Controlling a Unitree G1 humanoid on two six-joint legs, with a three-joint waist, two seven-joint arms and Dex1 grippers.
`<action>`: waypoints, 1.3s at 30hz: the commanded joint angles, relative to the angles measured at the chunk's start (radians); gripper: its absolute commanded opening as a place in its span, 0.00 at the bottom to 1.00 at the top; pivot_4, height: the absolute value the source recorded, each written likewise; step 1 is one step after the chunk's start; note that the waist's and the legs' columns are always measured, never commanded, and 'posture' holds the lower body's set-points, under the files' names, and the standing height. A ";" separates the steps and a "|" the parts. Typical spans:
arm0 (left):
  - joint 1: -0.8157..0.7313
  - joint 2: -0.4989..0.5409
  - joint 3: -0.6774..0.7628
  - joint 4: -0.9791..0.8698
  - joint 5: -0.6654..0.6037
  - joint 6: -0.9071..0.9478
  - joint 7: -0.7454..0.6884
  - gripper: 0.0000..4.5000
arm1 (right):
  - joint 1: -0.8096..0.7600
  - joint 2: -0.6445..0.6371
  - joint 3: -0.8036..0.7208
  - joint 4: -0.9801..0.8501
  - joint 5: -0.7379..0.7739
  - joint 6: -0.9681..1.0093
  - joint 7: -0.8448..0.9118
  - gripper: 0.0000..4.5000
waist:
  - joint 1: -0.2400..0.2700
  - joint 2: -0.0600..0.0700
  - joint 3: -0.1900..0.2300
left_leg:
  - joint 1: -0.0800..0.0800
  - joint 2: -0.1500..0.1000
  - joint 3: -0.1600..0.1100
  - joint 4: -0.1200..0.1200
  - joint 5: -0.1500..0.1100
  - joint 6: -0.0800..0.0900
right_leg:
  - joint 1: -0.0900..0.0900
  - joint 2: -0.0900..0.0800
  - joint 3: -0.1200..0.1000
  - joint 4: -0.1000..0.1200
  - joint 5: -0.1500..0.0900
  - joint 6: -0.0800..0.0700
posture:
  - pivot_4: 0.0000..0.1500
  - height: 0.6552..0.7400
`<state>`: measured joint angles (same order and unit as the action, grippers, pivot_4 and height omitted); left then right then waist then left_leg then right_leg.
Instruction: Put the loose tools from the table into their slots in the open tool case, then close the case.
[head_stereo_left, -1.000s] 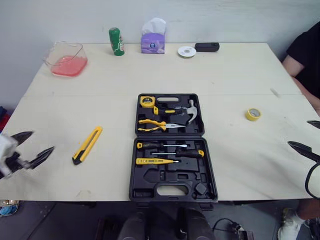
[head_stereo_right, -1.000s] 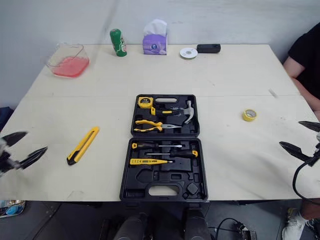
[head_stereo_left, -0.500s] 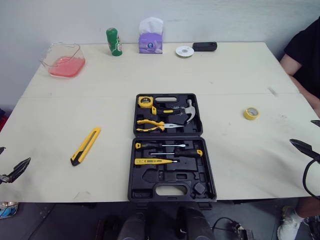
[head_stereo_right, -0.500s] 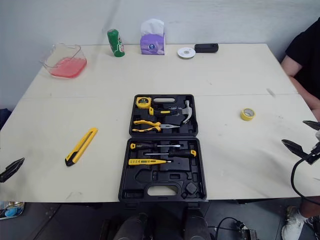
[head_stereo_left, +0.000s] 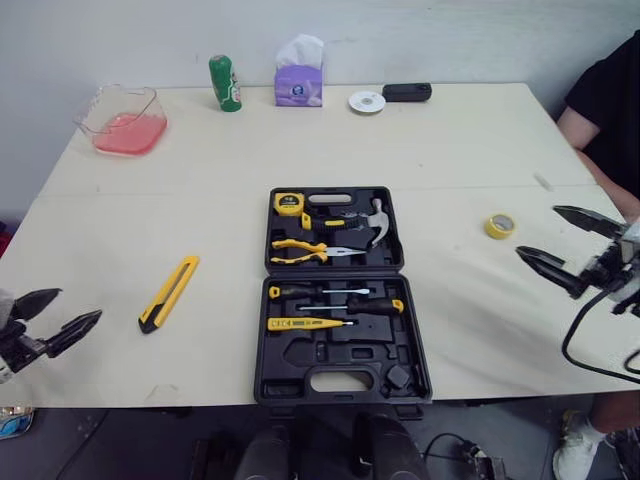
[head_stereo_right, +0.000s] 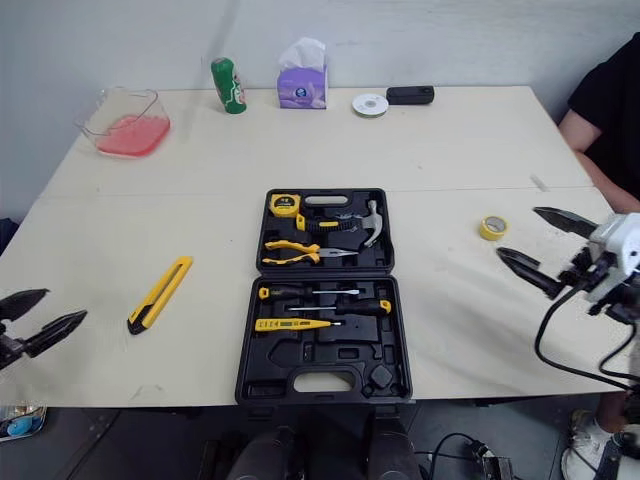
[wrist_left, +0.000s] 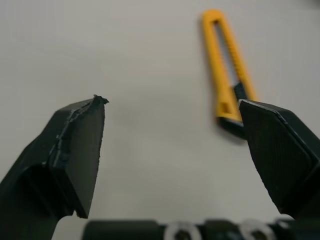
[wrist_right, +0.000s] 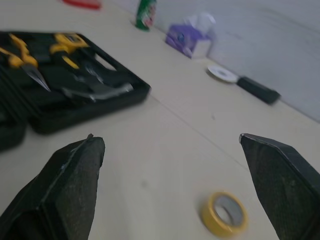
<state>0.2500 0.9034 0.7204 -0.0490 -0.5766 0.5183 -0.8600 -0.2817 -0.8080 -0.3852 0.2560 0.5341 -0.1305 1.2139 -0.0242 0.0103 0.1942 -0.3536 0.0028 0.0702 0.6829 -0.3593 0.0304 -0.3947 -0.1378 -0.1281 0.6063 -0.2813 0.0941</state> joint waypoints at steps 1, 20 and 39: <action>-0.050 0.030 -0.024 -0.112 -0.027 0.180 0.114 1.00 | 0.028 0.038 0.061 -0.207 0.062 0.046 0.024 1.00 | 0.002 0.000 0.000 | 0.000 0.000 0.000 0.000 0.000 0.000 | 0.000 0.000 0.000 0.000 0.000 0.000 | 1.00 1.00; -0.397 -0.017 -0.365 -0.286 0.024 0.656 0.466 1.00 | 0.013 0.177 0.191 -0.395 0.162 0.065 0.160 1.00 | 0.023 -0.001 0.000 | 0.000 0.000 0.000 0.000 0.002 -0.002 | 0.000 0.005 0.002 0.000 0.000 0.000 | 1.00 1.00; -0.381 -0.074 -0.509 -0.117 0.135 0.547 0.403 0.27 | 0.095 0.184 0.207 -0.449 0.111 0.037 0.138 1.00 | 0.031 0.004 -0.003 | 0.002 -0.001 0.000 0.000 0.003 -0.002 | 0.001 0.004 0.002 0.001 0.000 0.000 | 1.00 1.00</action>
<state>-0.1564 0.8441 0.2537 -0.2123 -0.4587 1.0575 -0.4482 -0.1854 -0.6141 -0.1637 -0.1573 0.6427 -0.0861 1.3621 0.0066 0.0146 0.1910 -0.3515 0.0019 0.0705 0.6830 -0.3567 0.0287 -0.3938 -0.1339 -0.1257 0.6073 -0.2813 0.0941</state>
